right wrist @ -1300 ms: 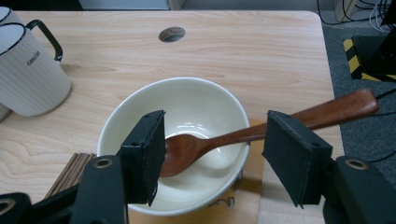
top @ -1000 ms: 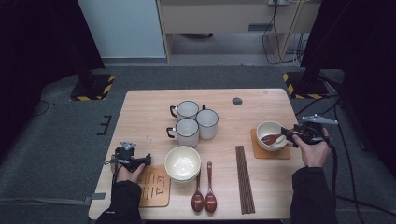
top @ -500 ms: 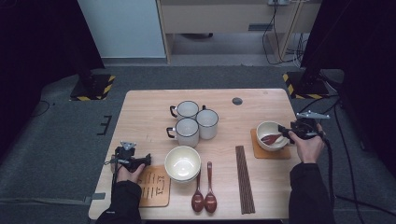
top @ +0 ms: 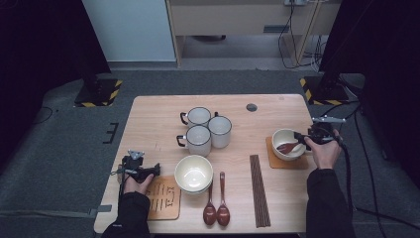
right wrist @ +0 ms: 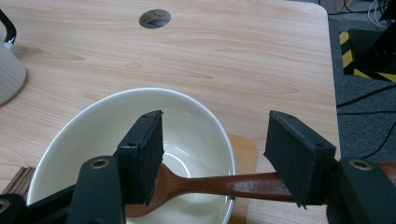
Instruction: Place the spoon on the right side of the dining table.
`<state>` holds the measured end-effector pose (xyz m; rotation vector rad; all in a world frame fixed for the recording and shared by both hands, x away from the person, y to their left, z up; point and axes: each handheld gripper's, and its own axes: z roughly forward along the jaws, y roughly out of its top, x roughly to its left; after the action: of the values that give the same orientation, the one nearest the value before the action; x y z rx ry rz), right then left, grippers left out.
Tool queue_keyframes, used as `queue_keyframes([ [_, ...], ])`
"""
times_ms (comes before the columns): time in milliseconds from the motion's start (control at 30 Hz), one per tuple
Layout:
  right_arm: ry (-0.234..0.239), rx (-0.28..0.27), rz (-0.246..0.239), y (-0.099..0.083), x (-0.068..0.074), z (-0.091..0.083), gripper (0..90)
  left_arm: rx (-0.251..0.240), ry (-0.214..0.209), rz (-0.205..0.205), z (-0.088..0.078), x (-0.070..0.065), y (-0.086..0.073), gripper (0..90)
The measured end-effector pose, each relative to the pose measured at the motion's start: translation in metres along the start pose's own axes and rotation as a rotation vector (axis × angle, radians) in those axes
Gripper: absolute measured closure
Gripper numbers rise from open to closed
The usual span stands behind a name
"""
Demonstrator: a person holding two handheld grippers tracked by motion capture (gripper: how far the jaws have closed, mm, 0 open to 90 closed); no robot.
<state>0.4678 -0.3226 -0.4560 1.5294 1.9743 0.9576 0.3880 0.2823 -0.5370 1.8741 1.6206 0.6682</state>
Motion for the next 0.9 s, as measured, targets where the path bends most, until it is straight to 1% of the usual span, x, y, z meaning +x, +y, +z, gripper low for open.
queue_keyframes([
  [67, -0.002, 0.006, -0.005, 0.0, -0.001, 0.001, 36.8, 0.002, 0.0, 0.002, 0.0, 0.0, 0.0, 0.0],
  [167, -0.002, 0.016, 0.005, -0.001, -0.001, 0.002, 36.5, 0.0, 0.0, 0.0, 0.0, 0.0, 0.0, 0.0],
  [200, -0.002, 0.018, 0.0, -0.001, -0.001, 0.002, 36.4, 0.0, 0.0, 0.0, 0.0, 0.0, 0.0, 0.0],
  [467, 0.002, 0.049, 0.022, -0.009, -0.001, -0.002, 36.1, 0.002, 0.0, 0.003, 0.0, 0.0, 0.0, 0.0],
  [633, 0.004, 0.039, 0.04, -0.014, 0.0, -0.008, 34.8, 0.002, 0.0, 0.002, 0.0, 0.0, 0.0, 0.0],
  [667, 0.005, 0.038, 0.032, -0.015, 0.0, -0.009, 34.7, 0.002, 0.0, 0.002, 0.0, 0.0, 0.0, 0.0],
  [767, 0.007, 0.034, 0.042, -0.018, 0.002, -0.014, 34.5, 0.002, 0.0, 0.002, 0.0, 0.0, 0.0, 0.0],
  [800, 0.011, 0.031, 0.033, -0.019, 0.002, -0.015, 34.5, 0.0, 0.0, 0.0, 0.0, 0.0, 0.0, 0.0],
  [833, 0.012, 0.026, 0.038, -0.021, 0.003, -0.016, 34.5, 0.002, 0.0, 0.002, 0.0, 0.0, 0.0, 0.0],
  [900, 0.017, 0.035, 0.025, -0.022, 0.004, -0.017, 34.6, 0.002, 0.0, 0.002, 0.0, 0.0, 0.0, 0.0],
])
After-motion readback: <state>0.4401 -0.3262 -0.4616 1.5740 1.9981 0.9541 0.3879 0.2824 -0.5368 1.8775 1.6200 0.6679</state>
